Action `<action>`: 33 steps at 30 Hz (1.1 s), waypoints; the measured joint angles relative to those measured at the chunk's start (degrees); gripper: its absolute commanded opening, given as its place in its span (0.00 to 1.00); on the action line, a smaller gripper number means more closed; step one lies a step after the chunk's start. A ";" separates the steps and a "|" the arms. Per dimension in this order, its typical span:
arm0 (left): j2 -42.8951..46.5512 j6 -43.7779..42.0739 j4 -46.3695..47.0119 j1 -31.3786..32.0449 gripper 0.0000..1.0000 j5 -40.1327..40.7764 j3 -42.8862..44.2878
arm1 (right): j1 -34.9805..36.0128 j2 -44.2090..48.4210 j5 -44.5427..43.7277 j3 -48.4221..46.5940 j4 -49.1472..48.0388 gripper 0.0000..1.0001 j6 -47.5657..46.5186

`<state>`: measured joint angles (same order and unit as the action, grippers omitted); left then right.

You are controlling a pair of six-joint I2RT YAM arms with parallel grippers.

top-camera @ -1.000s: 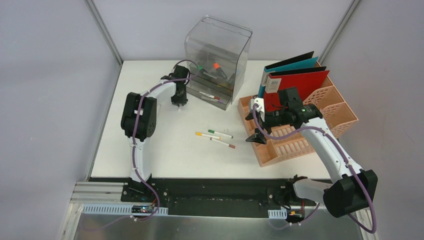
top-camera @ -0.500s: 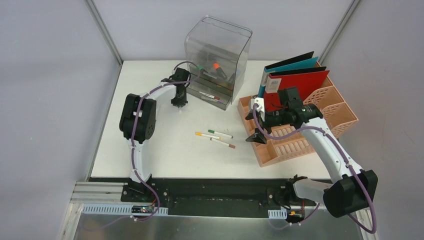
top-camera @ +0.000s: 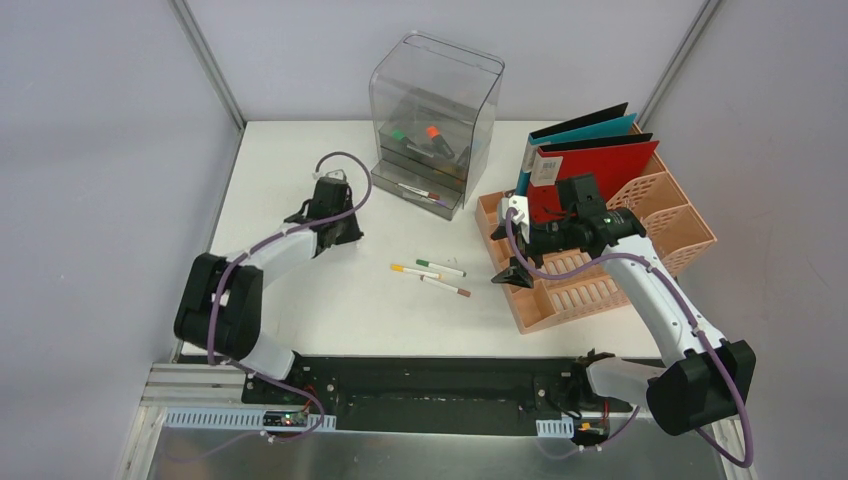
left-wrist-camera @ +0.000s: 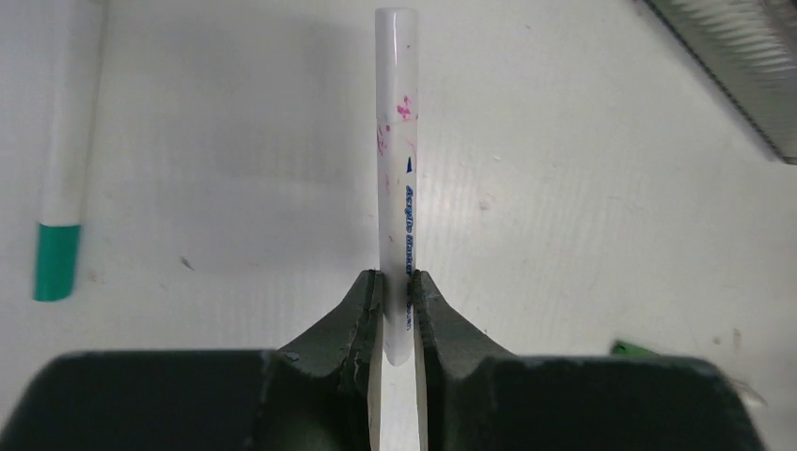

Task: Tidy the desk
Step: Pick up the stationery from the center of the board, then place the stationery in the drawer.

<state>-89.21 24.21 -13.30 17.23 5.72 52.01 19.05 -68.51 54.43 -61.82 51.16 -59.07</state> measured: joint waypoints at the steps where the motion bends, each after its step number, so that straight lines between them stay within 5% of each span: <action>1: 2.08 1.33 2.56 -0.04 0.00 -1.53 -2.78 | 0.00 0.00 0.00 0.00 0.02 0.99 0.00; 9: 11.37 15.98 29.03 -0.07 0.00 -13.11 -20.70 | 0.00 0.00 0.00 0.00 0.11 0.99 -0.07; 17: -0.31 33.88 55.78 0.07 0.00 -19.10 -18.56 | 0.37 -0.02 -0.02 0.00 0.22 0.99 -0.50; 25: -12.07 42.82 58.51 3.26 0.00 -16.76 -5.44 | 0.61 -0.02 -0.31 0.00 0.35 0.99 -0.83; 33: -19.30 51.23 57.72 4.85 0.01 -7.76 -1.27 | 0.61 -0.02 -0.46 0.00 0.81 0.99 -1.11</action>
<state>-108.51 75.44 44.42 22.09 -2.04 50.74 19.66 -68.53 53.98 -61.82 51.96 -60.18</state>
